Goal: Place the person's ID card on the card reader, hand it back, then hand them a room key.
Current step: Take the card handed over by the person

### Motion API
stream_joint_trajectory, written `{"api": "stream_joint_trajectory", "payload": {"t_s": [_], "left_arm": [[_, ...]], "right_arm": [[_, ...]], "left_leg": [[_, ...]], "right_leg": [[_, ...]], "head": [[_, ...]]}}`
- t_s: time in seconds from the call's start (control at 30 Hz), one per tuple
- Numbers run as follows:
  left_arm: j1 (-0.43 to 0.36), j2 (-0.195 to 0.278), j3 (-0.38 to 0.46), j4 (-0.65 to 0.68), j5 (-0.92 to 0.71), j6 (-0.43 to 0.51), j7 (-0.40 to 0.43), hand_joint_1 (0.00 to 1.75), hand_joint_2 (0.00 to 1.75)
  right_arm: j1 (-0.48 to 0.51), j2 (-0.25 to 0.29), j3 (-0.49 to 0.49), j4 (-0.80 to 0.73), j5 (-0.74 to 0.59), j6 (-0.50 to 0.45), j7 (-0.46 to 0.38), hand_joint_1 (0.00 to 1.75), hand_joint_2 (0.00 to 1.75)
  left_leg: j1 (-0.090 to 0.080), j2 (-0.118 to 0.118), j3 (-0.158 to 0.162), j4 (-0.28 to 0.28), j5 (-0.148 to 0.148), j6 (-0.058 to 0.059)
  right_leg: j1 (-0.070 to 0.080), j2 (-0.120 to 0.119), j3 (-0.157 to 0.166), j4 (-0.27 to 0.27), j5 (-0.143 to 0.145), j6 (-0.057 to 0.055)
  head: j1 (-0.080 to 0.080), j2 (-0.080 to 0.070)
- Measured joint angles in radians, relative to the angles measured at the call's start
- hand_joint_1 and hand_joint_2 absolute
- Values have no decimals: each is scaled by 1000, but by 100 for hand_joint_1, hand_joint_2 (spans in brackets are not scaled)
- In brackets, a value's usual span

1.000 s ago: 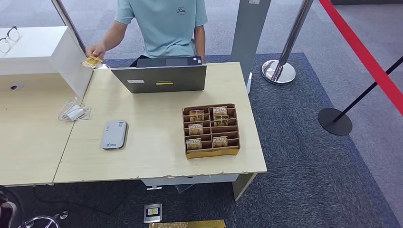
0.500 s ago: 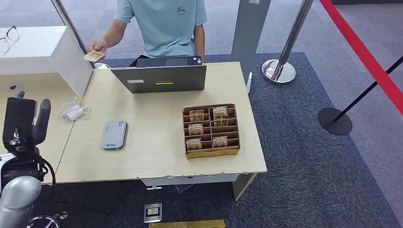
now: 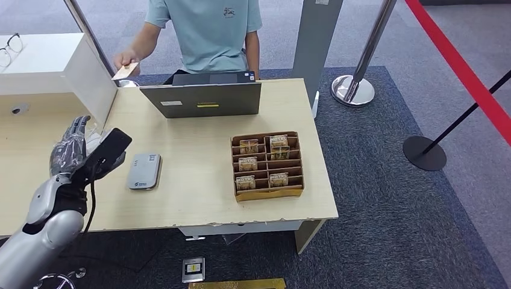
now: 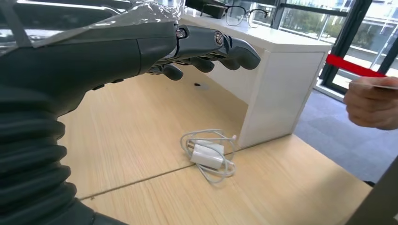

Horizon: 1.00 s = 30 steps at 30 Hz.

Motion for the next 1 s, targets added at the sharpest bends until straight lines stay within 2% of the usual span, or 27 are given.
{"api": "stream_joint_trajectory", "payload": {"t_s": [0.2,0.37,0.8,1.0], "left_arm": [[-24,28,-41,65,-78,14,28,0,175],[-33,41,-64,105,-114,39,17,0,175],[-75,42,-122,189,-126,46,-130,0,175],[-120,25,-152,258,-110,28,-177,0,175]], "right_arm": [[0,3,7,3,2,1,0,0,0],[0,6,16,4,6,3,0,0,0],[0,11,35,4,32,22,-24,0,0],[-1,11,50,4,44,30,-33,0,0]], "left_leg": [[0,0,0,0,0,0],[0,0,0,0,0,0],[0,0,0,0,0,0],[0,0,0,0,0,0]], "right_leg": [[0,0,0,0,0,0],[0,0,0,0,0,0],[0,0,0,0,0,0],[0,0,0,0,0,0]], "head": [[0,0],[0,0],[0,0],[0,0]]}}
